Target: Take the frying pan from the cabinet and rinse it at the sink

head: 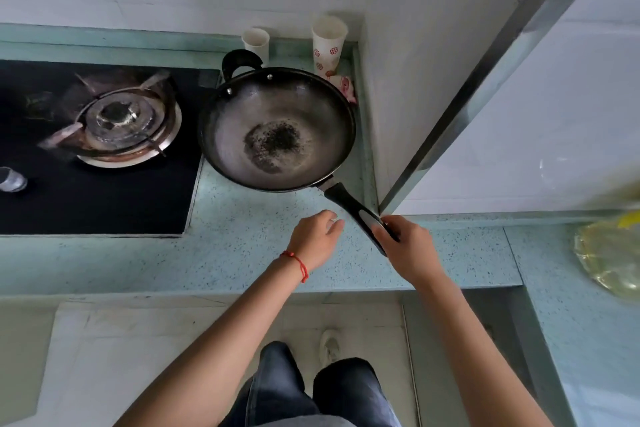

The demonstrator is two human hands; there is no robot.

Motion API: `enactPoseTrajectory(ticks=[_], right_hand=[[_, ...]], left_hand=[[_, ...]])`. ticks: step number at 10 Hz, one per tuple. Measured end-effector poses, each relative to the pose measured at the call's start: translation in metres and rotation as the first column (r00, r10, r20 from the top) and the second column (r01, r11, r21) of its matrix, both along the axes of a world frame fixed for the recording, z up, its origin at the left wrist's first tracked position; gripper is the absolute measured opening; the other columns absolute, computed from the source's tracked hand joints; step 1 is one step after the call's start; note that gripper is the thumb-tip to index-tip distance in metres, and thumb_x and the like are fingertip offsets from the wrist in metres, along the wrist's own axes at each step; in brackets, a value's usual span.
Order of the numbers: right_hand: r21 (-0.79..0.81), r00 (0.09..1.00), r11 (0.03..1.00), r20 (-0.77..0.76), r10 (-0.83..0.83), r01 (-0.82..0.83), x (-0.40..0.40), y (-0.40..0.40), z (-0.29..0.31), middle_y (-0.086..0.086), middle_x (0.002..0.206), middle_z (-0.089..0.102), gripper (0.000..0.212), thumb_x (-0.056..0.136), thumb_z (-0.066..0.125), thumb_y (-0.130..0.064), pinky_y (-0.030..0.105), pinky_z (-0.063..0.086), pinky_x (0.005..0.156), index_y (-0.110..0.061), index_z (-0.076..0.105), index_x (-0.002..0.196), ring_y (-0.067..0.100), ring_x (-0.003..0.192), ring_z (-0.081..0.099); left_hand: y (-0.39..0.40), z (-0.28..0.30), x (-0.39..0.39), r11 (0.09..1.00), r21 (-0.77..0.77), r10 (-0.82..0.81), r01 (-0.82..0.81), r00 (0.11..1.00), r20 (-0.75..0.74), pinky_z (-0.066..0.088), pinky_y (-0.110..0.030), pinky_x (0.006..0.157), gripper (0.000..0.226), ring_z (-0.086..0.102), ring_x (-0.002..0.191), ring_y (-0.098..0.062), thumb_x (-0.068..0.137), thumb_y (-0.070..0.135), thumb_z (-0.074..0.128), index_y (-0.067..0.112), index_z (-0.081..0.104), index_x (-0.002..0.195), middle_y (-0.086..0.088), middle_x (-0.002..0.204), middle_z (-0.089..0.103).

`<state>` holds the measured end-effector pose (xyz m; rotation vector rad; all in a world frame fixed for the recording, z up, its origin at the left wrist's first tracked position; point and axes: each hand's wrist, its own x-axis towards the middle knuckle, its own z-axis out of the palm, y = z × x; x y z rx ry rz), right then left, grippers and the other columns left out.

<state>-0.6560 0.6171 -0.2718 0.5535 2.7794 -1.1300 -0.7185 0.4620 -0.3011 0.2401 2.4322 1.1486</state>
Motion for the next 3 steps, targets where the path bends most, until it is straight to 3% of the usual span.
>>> enactPoseTrajectory(ticks=[1,2,3], right_hand=[[0.047,0.998,0.997,-0.02,-0.053,0.053,0.019,-0.005,0.004,0.005,0.079,0.061,0.021,0.09,0.051,-0.028,0.028,0.036,0.058,-0.009,0.061,0.092,0.019,0.068,0.05],[0.123,0.997,0.99,-0.034,-0.069,0.072,0.042,-0.012,0.005,0.008,0.107,0.064,0.027,0.091,0.052,-0.028,0.031,0.042,0.067,-0.013,0.059,0.113,0.021,0.084,0.056],[0.185,0.989,0.972,-0.047,-0.141,0.147,0.062,-0.02,0.007,0.013,0.131,0.054,0.048,0.092,0.051,-0.031,0.04,0.045,0.09,-0.01,0.042,0.134,0.029,0.114,0.055]], left_hand=[[-0.026,0.006,0.008,0.967,-0.209,-0.178,0.149,0.975,-0.131,0.047,-0.041,0.088,0.04,0.056,0.109,-0.033,0.093,0.032,0.041,0.001,0.054,0.115,-0.018,0.118,0.061],[-0.048,0.012,0.016,0.906,-0.36,-0.328,0.224,0.909,-0.258,0.043,-0.04,0.095,0.044,0.051,0.118,-0.03,0.093,0.035,0.039,0.004,0.05,0.122,-0.013,0.129,0.056],[-0.067,0.019,0.024,0.875,-0.417,-0.388,0.246,0.871,-0.301,0.037,-0.041,0.103,0.049,0.044,0.127,-0.024,0.092,0.039,0.038,0.009,0.045,0.129,-0.008,0.138,0.049]])
